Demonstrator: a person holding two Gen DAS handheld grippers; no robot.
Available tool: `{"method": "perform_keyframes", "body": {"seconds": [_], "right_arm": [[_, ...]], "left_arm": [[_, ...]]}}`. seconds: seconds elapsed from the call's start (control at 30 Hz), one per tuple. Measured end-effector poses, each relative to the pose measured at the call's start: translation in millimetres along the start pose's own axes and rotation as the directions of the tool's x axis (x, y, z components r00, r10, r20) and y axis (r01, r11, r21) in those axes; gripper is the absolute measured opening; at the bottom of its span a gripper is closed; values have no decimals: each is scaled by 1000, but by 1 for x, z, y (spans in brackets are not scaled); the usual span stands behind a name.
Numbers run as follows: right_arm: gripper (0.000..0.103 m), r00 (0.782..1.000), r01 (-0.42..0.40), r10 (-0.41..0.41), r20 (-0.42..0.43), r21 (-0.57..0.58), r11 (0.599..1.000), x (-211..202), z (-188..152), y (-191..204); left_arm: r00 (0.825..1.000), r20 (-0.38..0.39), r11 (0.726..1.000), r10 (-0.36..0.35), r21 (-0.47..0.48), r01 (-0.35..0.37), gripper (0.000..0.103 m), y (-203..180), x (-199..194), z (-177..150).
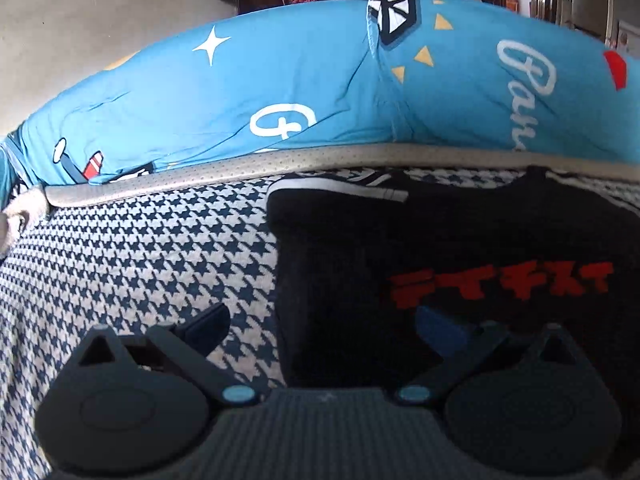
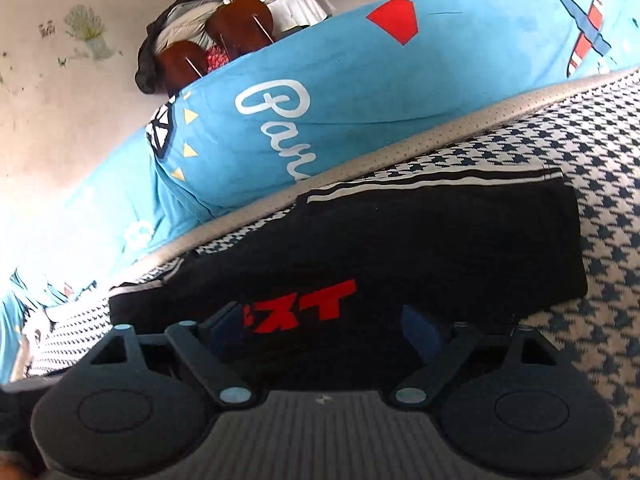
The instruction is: Fold clothes
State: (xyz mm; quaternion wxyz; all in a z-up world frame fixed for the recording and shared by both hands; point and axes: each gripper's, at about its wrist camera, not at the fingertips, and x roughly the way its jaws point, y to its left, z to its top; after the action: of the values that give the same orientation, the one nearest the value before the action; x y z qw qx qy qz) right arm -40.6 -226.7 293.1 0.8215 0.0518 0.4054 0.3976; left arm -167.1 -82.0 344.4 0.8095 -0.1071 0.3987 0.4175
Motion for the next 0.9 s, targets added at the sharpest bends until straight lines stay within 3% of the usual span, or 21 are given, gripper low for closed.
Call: {"method": "perform_keyframes", "body": {"seconds": [0.13, 0.2, 0.3, 0.5, 0.73, 0.9], "right_arm": [[87, 1000, -9, 8, -28, -27, 1000, 7, 1, 3], [87, 999, -3, 2, -39, -22, 1000, 11, 1, 3], [87, 998, -11, 10, -60, -5, 1000, 15, 1, 2], [87, 997, -20, 19, -79, -7, 1000, 17, 0, 4], [87, 995, -30, 30, -90, 2, 1000, 18, 0, 4], [87, 995, -31, 31, -94, 5, 1000, 19, 0, 4]], "left_arm": [[999, -11, 999, 40, -30, -41, 101, 9, 11, -3], [999, -32, 999, 19, -36, -21, 96, 12, 16, -4], [999, -39, 1000, -3, -26, 2, 97, 10, 16, -8], [999, 20, 999, -29, 44, 29, 103, 3, 6, -13], [996, 42, 986, 81, 140, -86, 92, -7, 17, -24], [991, 87, 981, 105, 157, -117, 83, -11, 13, -25]]}}
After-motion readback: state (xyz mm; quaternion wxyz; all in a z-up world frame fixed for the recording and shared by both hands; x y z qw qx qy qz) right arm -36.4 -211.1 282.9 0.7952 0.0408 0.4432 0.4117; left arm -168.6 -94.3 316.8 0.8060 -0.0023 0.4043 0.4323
